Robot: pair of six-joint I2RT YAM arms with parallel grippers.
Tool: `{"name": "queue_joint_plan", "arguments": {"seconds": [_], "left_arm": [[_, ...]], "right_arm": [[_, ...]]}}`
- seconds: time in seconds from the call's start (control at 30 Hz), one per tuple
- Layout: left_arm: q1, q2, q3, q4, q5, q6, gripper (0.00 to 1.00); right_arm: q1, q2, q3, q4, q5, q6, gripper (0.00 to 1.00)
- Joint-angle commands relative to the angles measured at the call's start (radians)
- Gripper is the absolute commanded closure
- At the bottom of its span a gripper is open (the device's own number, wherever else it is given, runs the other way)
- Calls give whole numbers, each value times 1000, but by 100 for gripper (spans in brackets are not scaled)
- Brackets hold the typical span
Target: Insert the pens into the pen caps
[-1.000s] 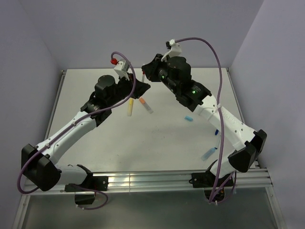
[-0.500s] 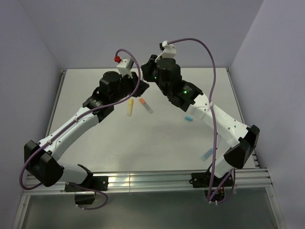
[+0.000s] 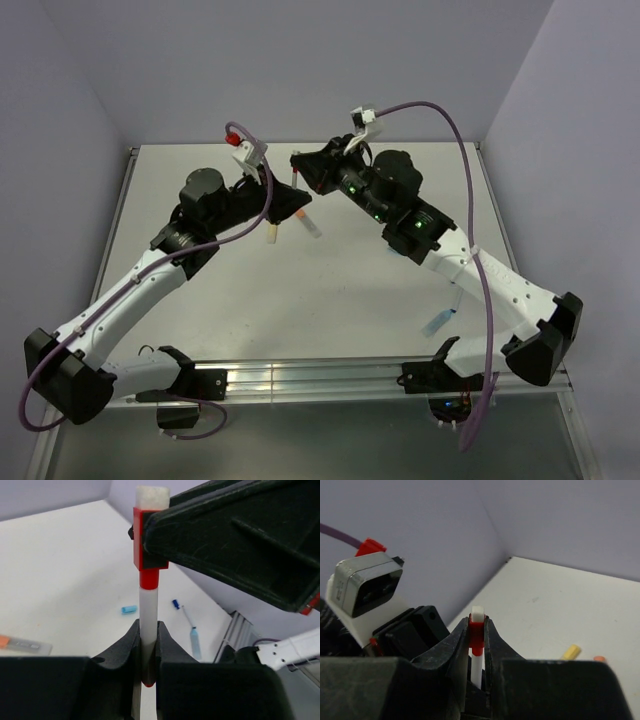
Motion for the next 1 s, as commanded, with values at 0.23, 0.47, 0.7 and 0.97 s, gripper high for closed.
{"name": "queue_joint_plan", "arguments": {"seconds": [0.23, 0.47, 0.7, 0.97], "left_arm": [[59, -108, 17, 443, 138, -80, 100], [60, -116, 40, 515, 299, -135, 100], [60, -119, 35, 579, 374, -187, 100], [60, -102, 12, 727, 440, -306, 100]], "right_arm": [[11, -126, -190, -64, -465, -33, 100], [-1, -151, -227, -45, -557, -60, 100], [-12, -171, -259, 19, -666, -59, 100], [-18, -162, -279, 111, -780, -25, 100]]}}
